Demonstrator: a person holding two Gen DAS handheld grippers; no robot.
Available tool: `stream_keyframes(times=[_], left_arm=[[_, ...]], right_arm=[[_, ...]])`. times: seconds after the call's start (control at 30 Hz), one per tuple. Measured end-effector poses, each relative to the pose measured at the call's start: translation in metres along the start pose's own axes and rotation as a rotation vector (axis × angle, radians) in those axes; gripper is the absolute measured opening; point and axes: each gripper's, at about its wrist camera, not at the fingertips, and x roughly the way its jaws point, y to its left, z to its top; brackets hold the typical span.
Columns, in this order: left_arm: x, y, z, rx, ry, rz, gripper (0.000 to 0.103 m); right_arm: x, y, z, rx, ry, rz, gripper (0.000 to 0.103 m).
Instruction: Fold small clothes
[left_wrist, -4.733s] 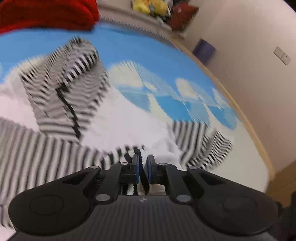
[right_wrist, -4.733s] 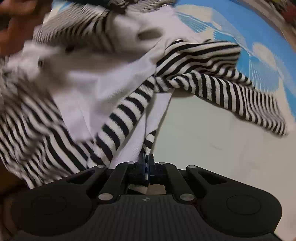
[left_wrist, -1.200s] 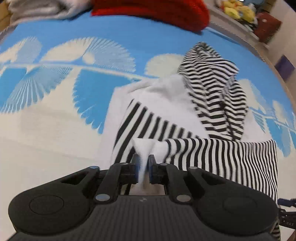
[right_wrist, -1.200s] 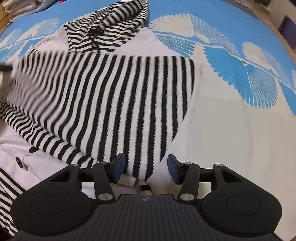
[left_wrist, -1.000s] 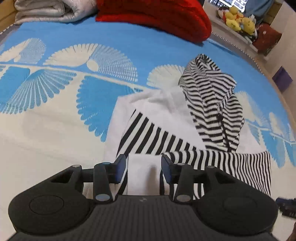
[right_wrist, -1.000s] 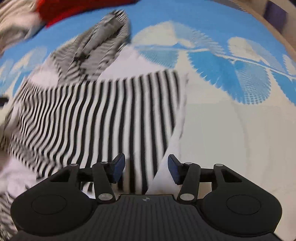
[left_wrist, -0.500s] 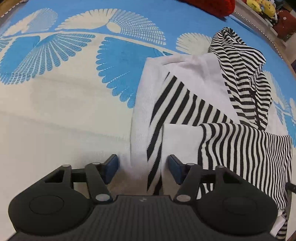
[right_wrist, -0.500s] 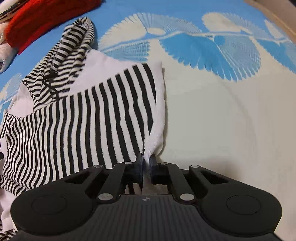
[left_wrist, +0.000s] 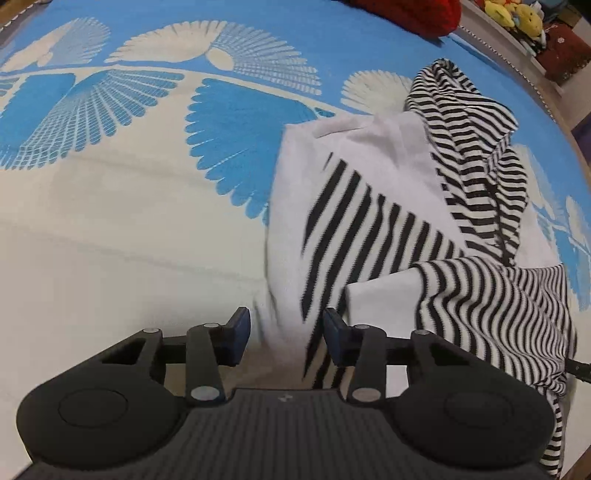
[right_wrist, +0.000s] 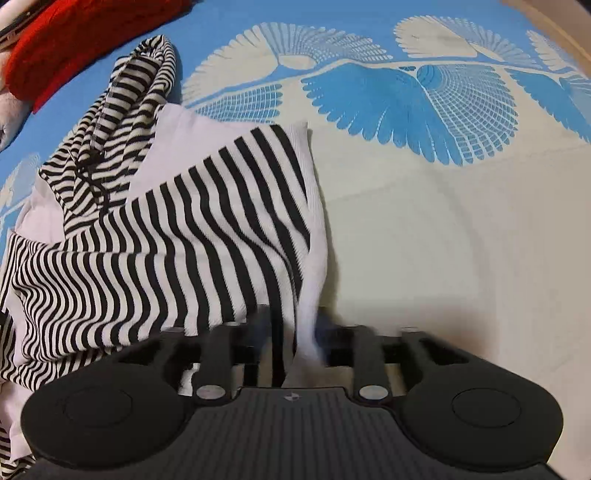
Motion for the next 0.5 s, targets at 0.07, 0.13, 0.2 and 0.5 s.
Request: stream_keyframes(times=[0.07, 0.13, 0.2, 0.5], left_arm=[[-0.006, 0.000, 0.001, -0.007, -0.037, 0.008, 0.046], [-0.016, -0.003, 0.002, -0.012, -0.079, -0.052, 0.046], [-0.027, -0.011, 0.002, -0.002, -0.113, -0.115, 0.046], [0.011, -0.040, -0.014, 0.072, 0.084, -0.152, 0.046]], right_arm=[[0.004, 0.001, -0.002, -0.008, 0.034, 0.019, 0.048], [0.001, 0.002, -0.002, -0.023, 0.023, 0.000, 0.048], [-0.007, 0.003, -0.001, -0.044, -0.011, -0.032, 0.048], [-0.037, 0.057, -0.021, -0.441, -0.084, 0.111, 0.048]])
